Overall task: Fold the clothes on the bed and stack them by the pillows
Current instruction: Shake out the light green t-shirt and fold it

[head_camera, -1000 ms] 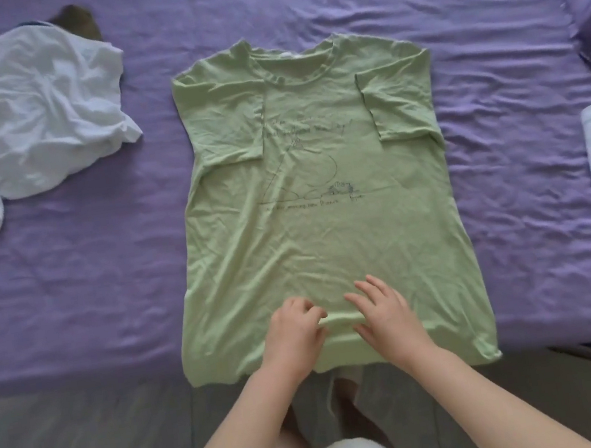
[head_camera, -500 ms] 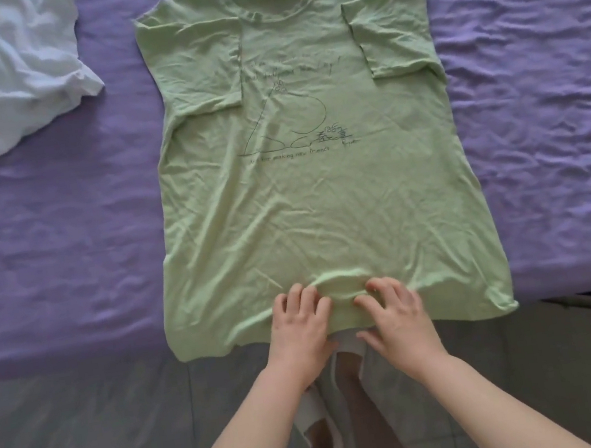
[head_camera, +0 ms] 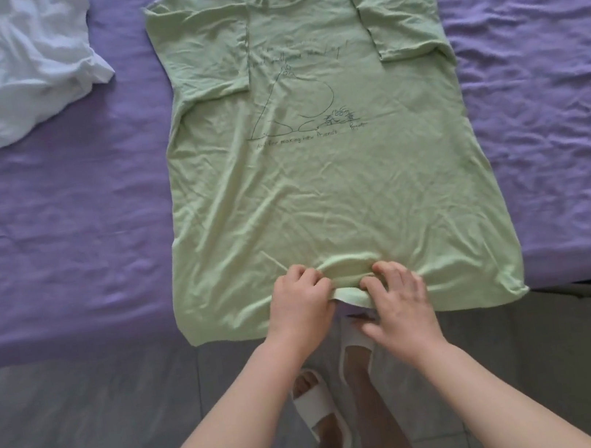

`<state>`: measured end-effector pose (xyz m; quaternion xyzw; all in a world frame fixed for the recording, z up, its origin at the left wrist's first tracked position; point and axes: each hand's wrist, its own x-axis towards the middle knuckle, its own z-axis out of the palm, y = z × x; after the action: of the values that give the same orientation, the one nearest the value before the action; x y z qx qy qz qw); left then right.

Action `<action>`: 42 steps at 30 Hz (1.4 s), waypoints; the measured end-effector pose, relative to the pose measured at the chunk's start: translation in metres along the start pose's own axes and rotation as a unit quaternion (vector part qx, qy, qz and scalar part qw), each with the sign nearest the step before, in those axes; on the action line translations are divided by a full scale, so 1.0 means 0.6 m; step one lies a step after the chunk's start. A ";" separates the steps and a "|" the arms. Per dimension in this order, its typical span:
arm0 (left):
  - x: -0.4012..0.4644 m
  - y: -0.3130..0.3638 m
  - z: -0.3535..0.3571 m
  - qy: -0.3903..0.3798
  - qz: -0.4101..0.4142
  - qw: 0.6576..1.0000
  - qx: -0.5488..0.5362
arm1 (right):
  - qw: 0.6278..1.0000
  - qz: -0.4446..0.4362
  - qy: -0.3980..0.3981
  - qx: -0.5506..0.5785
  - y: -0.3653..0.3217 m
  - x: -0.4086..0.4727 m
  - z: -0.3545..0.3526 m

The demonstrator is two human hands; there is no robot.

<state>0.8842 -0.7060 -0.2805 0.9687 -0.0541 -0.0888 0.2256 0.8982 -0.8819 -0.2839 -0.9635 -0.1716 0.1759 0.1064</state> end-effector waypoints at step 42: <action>0.517 -0.235 -0.395 -0.063 -0.120 0.919 -0.370 | 0.873 0.048 -0.081 0.479 0.028 0.569 -0.438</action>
<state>1.2431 -0.5236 -0.1802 0.8079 0.0847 -0.1897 0.5515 1.3019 -0.8094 -0.1513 -0.7840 -0.0282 0.3189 0.5318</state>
